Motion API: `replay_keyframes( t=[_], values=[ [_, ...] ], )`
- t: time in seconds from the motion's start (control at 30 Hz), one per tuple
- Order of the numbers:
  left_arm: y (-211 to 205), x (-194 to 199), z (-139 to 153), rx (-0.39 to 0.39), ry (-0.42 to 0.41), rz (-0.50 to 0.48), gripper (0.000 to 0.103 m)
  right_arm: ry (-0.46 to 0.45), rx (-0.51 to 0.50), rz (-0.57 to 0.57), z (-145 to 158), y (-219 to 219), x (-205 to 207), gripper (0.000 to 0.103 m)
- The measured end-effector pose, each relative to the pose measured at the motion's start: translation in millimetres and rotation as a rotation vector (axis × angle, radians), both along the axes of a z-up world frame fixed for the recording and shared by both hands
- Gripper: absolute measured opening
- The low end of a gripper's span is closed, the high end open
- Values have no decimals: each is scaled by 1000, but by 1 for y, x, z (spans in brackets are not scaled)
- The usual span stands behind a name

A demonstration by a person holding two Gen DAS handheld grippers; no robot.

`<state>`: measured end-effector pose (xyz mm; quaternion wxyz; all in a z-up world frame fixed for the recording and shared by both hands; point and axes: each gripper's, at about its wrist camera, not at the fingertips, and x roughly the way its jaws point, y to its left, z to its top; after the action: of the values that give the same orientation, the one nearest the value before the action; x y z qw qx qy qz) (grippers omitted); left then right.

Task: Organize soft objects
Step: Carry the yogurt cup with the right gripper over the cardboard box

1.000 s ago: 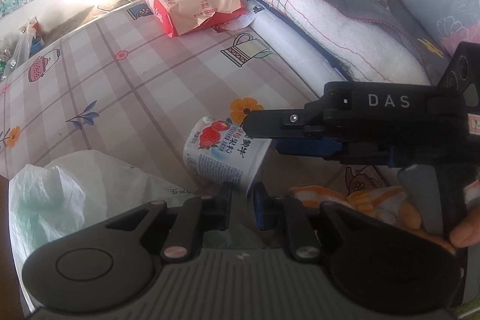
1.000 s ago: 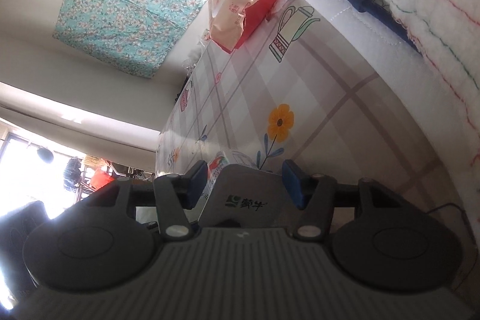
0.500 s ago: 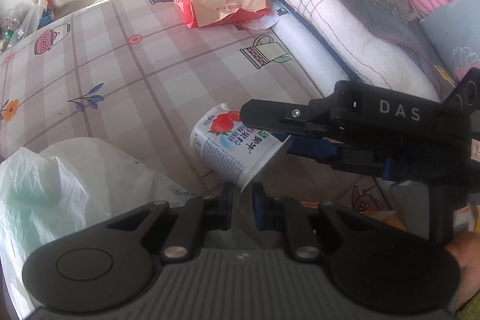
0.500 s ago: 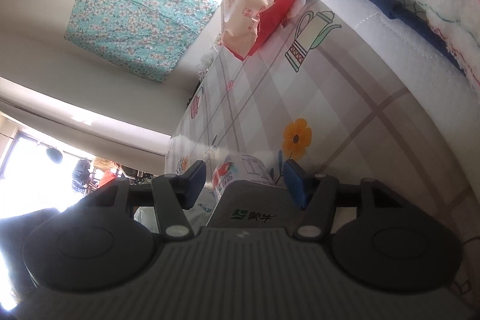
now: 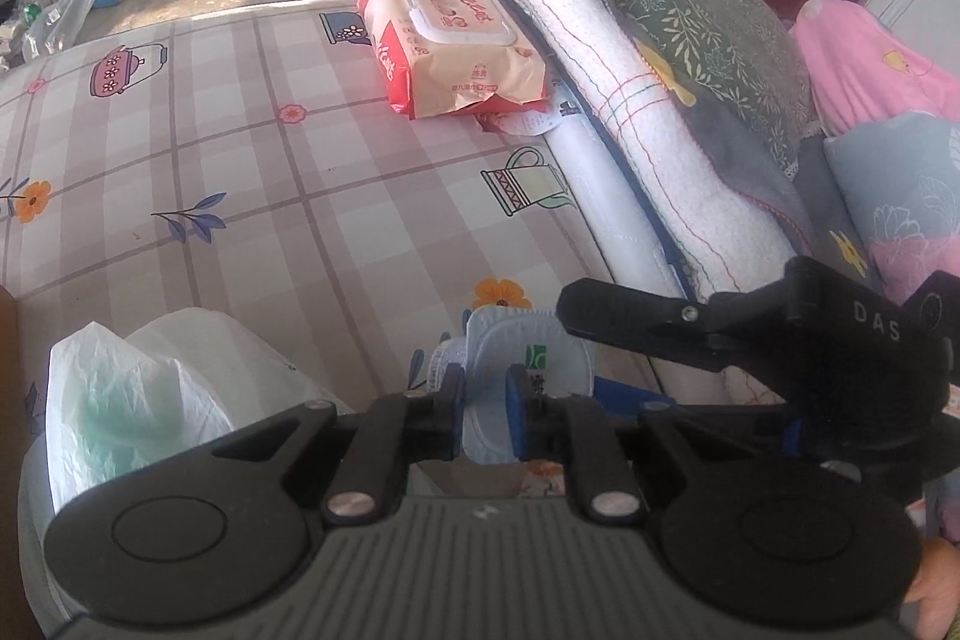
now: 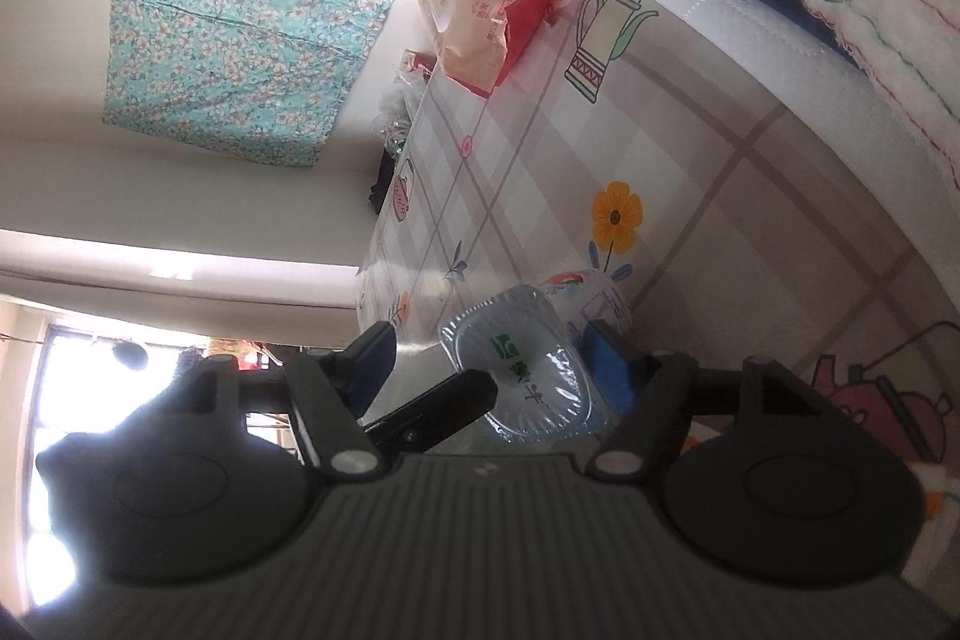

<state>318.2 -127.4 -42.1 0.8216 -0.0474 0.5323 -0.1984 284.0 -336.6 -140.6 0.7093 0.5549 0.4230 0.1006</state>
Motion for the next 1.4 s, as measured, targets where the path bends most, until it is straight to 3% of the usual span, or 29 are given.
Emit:
replay_keyframes(
  t=[0.13,0.23,0.3,0.37,0.47,0.53,0.7,0.93,1.17,1.4],
  values=[
    [10,14,-13,-60,70,22,19,-9,25,-14,0,-4,3,73],
    [12,13,-14,-73,77,23,19,2,13,-14,-4,-2,3,71],
    [11,11,-14,-63,67,18,20,7,-8,-17,-7,-2,3,65],
    [10,9,-13,-50,56,19,20,11,-27,-24,-9,-2,2,48],
    [11,6,-11,-43,52,30,18,12,-31,-32,-11,-3,-2,33],
    [12,2,-8,-45,49,25,18,3,-39,-32,-7,-3,-5,30],
    [23,-13,17,-69,14,32,18,-27,-52,-28,12,0,-13,30],
    [65,-55,82,-84,-124,56,18,-124,-57,44,68,33,-29,30],
    [141,-110,131,-66,-231,166,18,-214,-20,195,121,112,-38,32],
    [231,-165,138,-72,-230,307,18,-207,6,382,143,205,-49,32]
  ],
)
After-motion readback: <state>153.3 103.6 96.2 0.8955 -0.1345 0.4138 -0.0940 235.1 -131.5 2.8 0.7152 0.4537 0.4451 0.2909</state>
